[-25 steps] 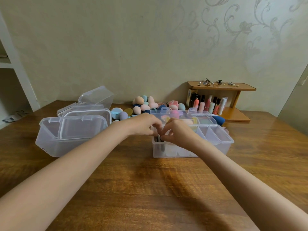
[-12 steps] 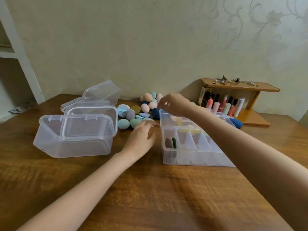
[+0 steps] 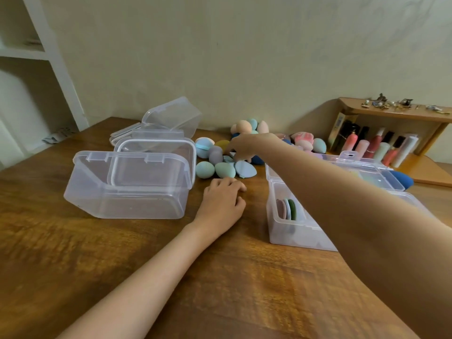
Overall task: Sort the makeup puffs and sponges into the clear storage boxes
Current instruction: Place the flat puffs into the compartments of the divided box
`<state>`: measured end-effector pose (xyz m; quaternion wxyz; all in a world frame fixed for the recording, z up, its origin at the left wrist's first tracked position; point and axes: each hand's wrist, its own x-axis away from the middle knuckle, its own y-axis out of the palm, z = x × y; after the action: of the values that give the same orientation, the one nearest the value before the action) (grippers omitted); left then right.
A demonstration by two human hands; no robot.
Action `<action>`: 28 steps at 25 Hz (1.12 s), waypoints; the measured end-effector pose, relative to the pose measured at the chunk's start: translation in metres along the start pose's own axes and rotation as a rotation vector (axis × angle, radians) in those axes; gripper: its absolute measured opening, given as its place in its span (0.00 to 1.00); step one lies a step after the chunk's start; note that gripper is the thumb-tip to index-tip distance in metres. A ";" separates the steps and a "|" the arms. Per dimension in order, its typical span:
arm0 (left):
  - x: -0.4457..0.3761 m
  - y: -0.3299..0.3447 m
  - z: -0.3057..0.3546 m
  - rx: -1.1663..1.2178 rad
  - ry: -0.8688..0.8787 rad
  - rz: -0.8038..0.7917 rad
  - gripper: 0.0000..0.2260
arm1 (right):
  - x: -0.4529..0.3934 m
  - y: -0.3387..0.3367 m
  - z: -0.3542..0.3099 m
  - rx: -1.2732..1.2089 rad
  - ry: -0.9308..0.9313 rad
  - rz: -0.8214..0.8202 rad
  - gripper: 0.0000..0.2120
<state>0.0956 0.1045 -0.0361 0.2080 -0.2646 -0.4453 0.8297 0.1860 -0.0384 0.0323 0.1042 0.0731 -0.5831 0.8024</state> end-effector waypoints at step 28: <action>0.024 -0.032 0.065 0.027 0.456 -0.137 0.14 | 0.223 0.030 0.022 -0.564 0.122 0.196 0.13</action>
<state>0.0402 0.0939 0.0149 0.3626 -0.4113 -0.3929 0.7382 -0.0375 -0.0502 0.0651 0.0772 -0.0635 -0.7798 0.6180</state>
